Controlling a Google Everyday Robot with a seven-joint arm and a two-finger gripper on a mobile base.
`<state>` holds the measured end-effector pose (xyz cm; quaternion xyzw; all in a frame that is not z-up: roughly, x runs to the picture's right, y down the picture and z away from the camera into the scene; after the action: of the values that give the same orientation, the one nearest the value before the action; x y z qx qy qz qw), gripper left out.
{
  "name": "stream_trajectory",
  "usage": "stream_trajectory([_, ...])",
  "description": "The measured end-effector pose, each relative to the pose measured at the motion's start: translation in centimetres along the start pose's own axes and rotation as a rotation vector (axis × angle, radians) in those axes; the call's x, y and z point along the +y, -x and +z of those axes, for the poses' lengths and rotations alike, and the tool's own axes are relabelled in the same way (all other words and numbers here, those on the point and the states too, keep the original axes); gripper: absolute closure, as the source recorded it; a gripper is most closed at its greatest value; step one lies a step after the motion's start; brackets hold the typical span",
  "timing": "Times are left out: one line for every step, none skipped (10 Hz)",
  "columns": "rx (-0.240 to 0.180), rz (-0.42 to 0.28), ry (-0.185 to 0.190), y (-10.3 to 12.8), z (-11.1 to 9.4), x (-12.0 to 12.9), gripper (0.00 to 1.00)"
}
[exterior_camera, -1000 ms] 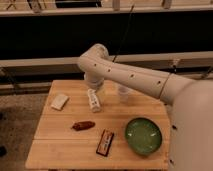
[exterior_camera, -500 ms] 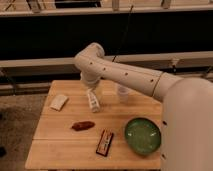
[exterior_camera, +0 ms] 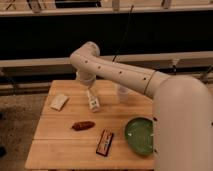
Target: Wipe the white sponge on the table
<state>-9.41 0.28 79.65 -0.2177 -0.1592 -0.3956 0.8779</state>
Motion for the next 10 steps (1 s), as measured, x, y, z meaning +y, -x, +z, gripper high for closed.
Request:
stream_trajectory([-0.004, -0.015, -0.002, 0.3, 0.5, -0.5, 0.20])
stream_trajectory([-0.009, -0.032, -0.006, 0.7, 0.9, -1.2, 0.20])
stream_trajectory([-0.010, -0.043, -0.009, 0.7, 1.2, -1.7, 0.20])
stream_trajectory([-0.014, -0.054, -0.012, 0.8, 1.3, -2.0, 0.20])
stream_trajectory([-0.019, -0.064, -0.013, 0.7, 1.6, -2.1, 0.20])
stream_trajectory([-0.030, -0.076, -0.014, 1.0, 2.3, -2.5, 0.20])
stream_trajectory([-0.031, -0.084, -0.015, 1.3, 2.9, -2.8, 0.20])
stream_trajectory([-0.037, -0.084, -0.020, 1.5, 3.2, -3.1, 0.20])
stream_trajectory([-0.043, -0.082, -0.024, 1.6, 3.5, -3.4, 0.20])
stream_trajectory([-0.049, -0.084, -0.027, 1.7, 3.9, -3.7, 0.20])
